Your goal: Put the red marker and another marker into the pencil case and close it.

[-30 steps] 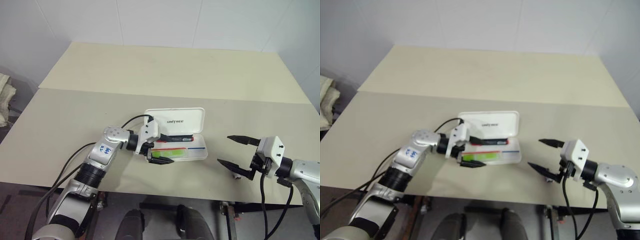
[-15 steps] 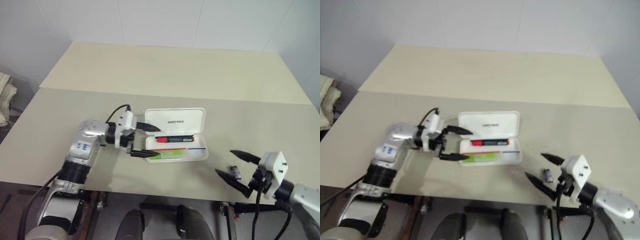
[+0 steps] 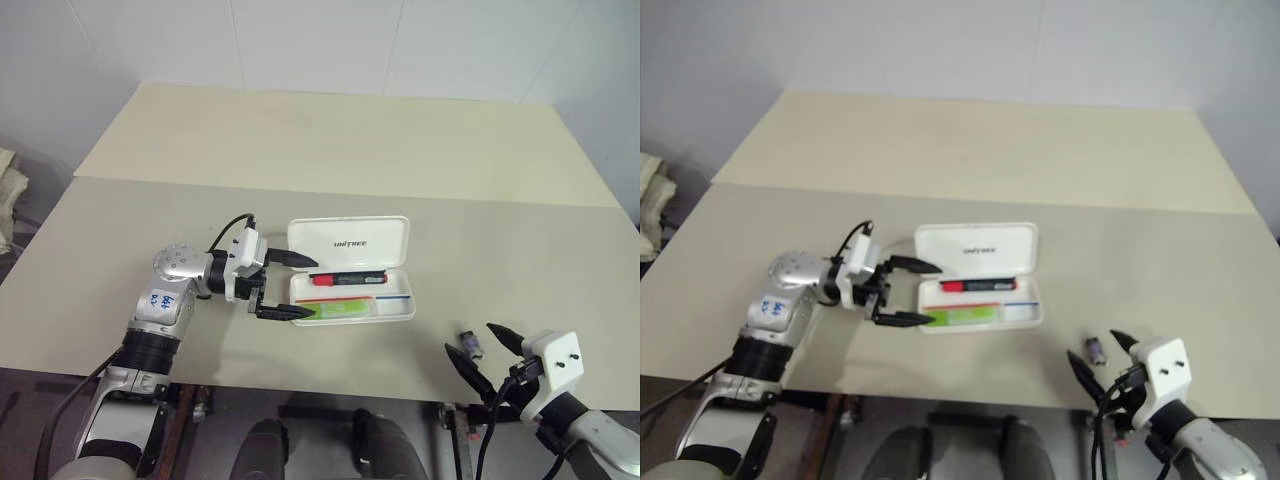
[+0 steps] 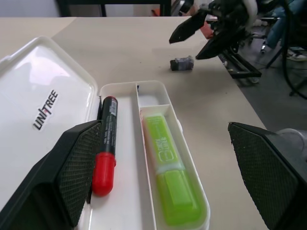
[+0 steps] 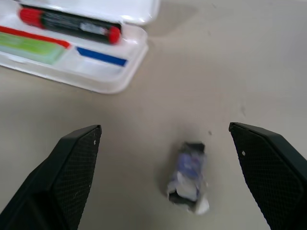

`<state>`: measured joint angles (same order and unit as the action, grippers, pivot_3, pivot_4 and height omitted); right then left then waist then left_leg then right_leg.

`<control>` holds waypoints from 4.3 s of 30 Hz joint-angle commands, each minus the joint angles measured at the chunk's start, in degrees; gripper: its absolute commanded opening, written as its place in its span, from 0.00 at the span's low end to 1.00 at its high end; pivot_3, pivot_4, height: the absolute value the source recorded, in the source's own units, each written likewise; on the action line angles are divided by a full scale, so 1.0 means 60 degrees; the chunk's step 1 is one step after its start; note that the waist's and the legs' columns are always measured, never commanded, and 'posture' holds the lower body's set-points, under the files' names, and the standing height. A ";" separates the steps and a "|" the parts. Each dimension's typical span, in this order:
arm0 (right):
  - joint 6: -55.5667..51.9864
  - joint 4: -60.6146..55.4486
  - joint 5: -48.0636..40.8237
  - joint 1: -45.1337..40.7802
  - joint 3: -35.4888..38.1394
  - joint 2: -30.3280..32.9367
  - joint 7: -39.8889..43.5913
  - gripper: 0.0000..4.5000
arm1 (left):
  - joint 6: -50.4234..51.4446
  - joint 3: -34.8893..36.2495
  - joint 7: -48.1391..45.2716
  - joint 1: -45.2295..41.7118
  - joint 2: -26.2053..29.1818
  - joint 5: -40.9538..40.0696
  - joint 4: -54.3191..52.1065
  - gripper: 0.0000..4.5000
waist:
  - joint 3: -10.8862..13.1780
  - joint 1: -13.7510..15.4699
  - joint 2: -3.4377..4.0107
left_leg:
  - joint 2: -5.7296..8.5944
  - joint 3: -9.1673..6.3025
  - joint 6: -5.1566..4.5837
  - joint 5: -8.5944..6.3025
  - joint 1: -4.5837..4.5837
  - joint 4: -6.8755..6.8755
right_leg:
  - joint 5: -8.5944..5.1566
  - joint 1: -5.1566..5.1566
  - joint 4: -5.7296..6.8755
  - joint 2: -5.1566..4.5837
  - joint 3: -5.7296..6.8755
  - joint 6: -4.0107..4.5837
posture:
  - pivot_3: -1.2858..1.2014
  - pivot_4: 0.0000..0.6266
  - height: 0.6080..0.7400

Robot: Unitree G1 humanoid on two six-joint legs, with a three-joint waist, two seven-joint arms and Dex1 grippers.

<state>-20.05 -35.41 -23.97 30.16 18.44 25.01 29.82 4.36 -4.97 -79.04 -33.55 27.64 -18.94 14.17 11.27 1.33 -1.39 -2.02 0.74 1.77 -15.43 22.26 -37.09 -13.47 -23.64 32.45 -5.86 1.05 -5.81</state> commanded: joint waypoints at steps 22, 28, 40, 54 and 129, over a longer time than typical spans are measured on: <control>0.1576 0.2179 0.1152 -0.2111 -0.1140 0.0150 0.0544 0.09 | 0.0015 0.0406 0.0350 -0.0200 0.0464 -0.0351 -0.0887 1.00 | -0.0006 -0.0097 -0.0009 | -0.0022 0.0002 0.0002 -0.0002 -0.0006 0.0002 | 0.0003 -0.0002 0.0003 0.0025 -0.0002 0.0008 | 0.52 0.24 1.00; 0.2277 0.3050 0.1023 -0.4440 -0.1737 0.1907 0.2826 0.09 | 0.0001 0.0405 0.0513 0.0059 0.0497 -0.0320 -0.1153 1.00 | -0.0004 -0.0218 -0.0007 | -0.0022 0.0017 0.0003 -0.0003 -0.0011 -0.0008 | 0.0008 -0.0003 0.0012 0.0036 -0.0025 0.0000 | 0.52 0.24 1.00; 0.4203 0.7185 0.1372 -0.8988 -0.3605 0.2601 0.6940 0.09 | 0.0293 0.0594 0.1020 0.0820 0.0818 -0.0417 -0.2151 1.00 | -0.0002 -0.0207 -0.0007 | -0.0026 0.0001 0.0008 -0.0008 -0.0013 0.0000 | 0.0018 -0.0018 0.0075 0.0051 -0.0027 -0.0032 | 0.52 0.24 1.00; 0.5082 0.9000 0.1640 -1.0055 -0.4498 0.1641 0.8346 0.09 | 0.0843 0.1005 0.1778 0.1748 0.1326 -0.0640 -0.3346 1.00 | 0.0000 -0.0256 -0.0004 | -0.0028 0.0006 0.0016 -0.0010 -0.0017 -0.0008 | 0.0022 -0.0031 0.0105 0.0053 -0.0032 -0.0040 | 0.52 0.24 1.00; 0.3591 0.6860 0.0113 -0.8147 -0.1152 0.3716 0.6928 1.00 | -0.0549 0.1611 0.6026 0.0274 -0.0104 0.1030 0.1155 0.01 | 0.0003 -0.0178 -0.0002 | -0.0044 0.0047 0.0039 -0.0019 -0.0028 -0.0015 | 0.0075 -0.0033 0.0094 0.0055 -0.0036 -0.0130 | 0.52 0.24 1.00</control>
<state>1.18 7.13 -22.74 -18.57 9.98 46.36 71.80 1.24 4.69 -44.00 -29.81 27.07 -13.23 21.09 11.29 0.26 -1.40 -2.28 1.03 2.01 -15.54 22.08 -37.18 -13.00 -23.83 33.03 -5.53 0.82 -6.62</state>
